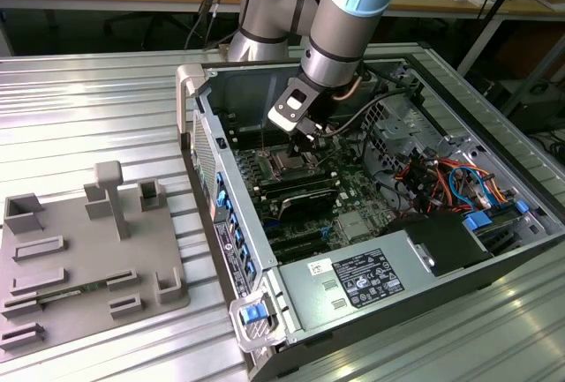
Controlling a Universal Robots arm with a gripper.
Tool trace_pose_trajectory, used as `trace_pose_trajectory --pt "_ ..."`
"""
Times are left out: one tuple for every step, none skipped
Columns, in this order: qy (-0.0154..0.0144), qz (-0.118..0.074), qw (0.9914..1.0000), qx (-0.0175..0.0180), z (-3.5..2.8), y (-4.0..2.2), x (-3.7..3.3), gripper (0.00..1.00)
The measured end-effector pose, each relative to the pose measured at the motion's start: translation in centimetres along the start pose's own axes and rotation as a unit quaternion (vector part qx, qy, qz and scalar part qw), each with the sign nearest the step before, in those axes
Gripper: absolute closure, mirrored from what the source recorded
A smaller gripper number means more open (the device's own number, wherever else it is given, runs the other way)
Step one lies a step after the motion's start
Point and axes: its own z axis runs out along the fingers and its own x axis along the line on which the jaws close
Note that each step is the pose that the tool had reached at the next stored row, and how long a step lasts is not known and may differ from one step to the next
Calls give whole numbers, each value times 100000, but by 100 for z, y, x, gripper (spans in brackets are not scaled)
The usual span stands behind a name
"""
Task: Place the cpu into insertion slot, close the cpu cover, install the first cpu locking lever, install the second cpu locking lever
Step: 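Close the cpu cover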
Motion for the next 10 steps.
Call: trace_pose_trajectory --pt "0 -1 100000 0 0 0 0 89" --pt "7 0 100000 -1 -1 0 0 89" --pt "4 1 100000 -1 -3 0 0 89" --pt "0 0 100000 0 -5 0 0 89" --pt "-24 -1 100000 9 -14 0 0 89" --pt "-14 1 100000 4 -20 0 1 89" --pt "-20 -2 100000 5 -28 0 1 89" --pt "-37 -7 100000 -5 -34 0 1 89" --pt "-57 -3 100000 0 -33 0 2 89" --pt "-65 -6 100000 -3 -33 0 1 89"
